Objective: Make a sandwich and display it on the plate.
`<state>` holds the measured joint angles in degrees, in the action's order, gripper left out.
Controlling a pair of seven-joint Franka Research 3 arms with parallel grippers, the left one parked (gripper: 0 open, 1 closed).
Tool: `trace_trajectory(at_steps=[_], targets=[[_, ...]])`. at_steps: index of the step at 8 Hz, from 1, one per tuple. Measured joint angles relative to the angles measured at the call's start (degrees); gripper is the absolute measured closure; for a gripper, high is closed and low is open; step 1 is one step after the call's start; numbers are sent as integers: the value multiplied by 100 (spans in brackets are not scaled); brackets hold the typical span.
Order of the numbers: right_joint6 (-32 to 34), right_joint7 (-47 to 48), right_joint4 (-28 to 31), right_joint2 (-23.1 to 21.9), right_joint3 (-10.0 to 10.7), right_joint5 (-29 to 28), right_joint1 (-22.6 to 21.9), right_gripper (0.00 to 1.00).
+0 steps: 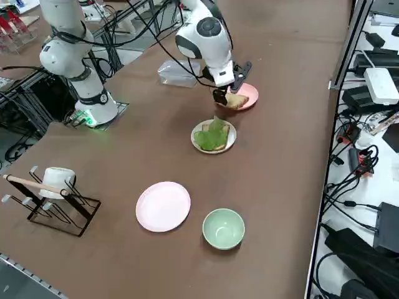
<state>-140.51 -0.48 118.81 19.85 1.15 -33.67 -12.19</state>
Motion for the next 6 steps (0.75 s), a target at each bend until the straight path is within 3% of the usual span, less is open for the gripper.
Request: trace_trajectory(at_steps=[6], targets=[[-419, 5, 270, 217, -25, -226, -2, 1]])
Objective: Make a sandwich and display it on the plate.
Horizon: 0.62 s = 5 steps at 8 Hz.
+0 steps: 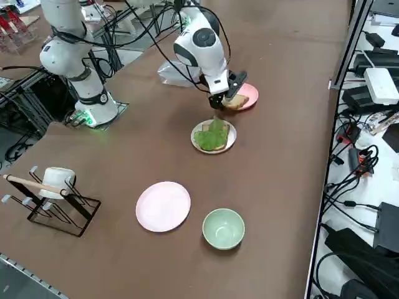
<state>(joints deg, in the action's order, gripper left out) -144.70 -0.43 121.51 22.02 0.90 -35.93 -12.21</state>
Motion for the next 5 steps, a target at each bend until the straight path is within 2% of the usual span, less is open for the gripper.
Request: trace_trajectory(at_steps=[5], targets=[[-37, 0, -5, 126, 0, -20, 0, 3]])
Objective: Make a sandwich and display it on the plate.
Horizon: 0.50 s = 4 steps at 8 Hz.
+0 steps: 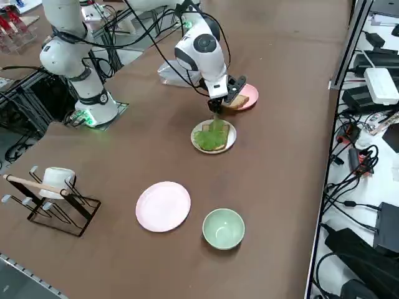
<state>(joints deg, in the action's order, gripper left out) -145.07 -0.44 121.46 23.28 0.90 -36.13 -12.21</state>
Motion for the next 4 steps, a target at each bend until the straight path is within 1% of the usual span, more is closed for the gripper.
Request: trace_trajectory(at_steps=[1, 4], targets=[[-5, 0, -12, 26, 0, -7, 0, 4], [-9, -4, -27, 118, -7, -14, -1, 9]])
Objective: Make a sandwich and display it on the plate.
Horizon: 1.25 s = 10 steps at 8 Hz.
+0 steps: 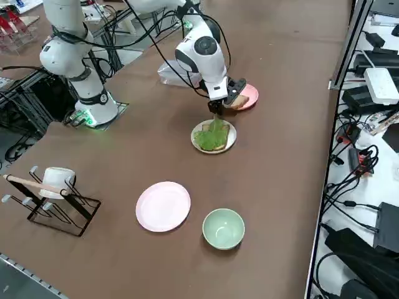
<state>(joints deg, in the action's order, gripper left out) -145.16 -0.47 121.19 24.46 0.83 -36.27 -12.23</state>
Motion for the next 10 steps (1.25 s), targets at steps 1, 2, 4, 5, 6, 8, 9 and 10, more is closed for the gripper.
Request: trace_trajectory(at_steps=[1, 2, 4, 5, 6, 8, 9, 10], targets=[[-5, 0, -15, 36, -11, -1, -3, 15], [-6, 0, -46, 54, -17, -1, -8, 18], [-6, 0, -98, 55, -32, -4, -16, 53], [-5, -1, -110, 54, -33, -4, -20, 59], [-5, -1, -126, 46, -34, -5, -20, 76], [-3, -21, -194, 3, -34, -5, -25, 88], [-3, -22, -234, -45, -34, -5, -28, 88], [13, -22, -265, -127, -34, -5, -30, 88]])
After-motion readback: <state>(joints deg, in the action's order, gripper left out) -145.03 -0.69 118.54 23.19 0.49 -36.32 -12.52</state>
